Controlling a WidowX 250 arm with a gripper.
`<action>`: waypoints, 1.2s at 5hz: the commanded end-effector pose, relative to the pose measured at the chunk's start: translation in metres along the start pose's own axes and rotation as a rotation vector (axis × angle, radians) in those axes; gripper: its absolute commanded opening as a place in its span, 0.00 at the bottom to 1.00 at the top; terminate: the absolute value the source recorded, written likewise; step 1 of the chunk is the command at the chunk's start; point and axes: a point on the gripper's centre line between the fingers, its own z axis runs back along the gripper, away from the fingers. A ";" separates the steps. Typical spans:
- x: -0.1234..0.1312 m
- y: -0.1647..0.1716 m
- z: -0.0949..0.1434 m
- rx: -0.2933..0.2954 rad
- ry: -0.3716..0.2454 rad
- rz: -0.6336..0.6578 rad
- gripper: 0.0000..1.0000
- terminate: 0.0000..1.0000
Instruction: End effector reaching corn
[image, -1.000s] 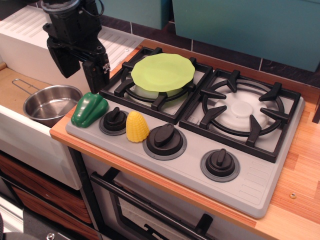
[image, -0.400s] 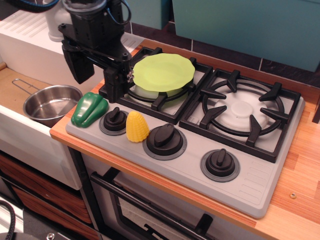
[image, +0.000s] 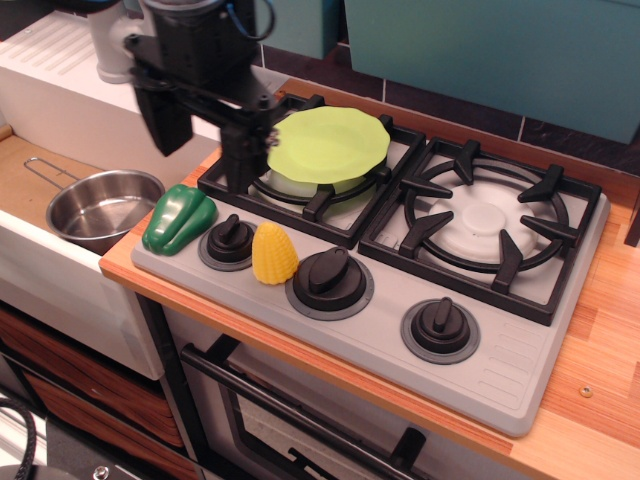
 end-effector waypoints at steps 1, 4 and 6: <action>0.009 -0.004 -0.011 0.001 -0.058 -0.029 1.00 0.00; 0.014 -0.002 -0.031 -0.006 -0.074 -0.042 1.00 0.00; 0.011 -0.010 -0.065 0.014 -0.134 -0.047 1.00 0.00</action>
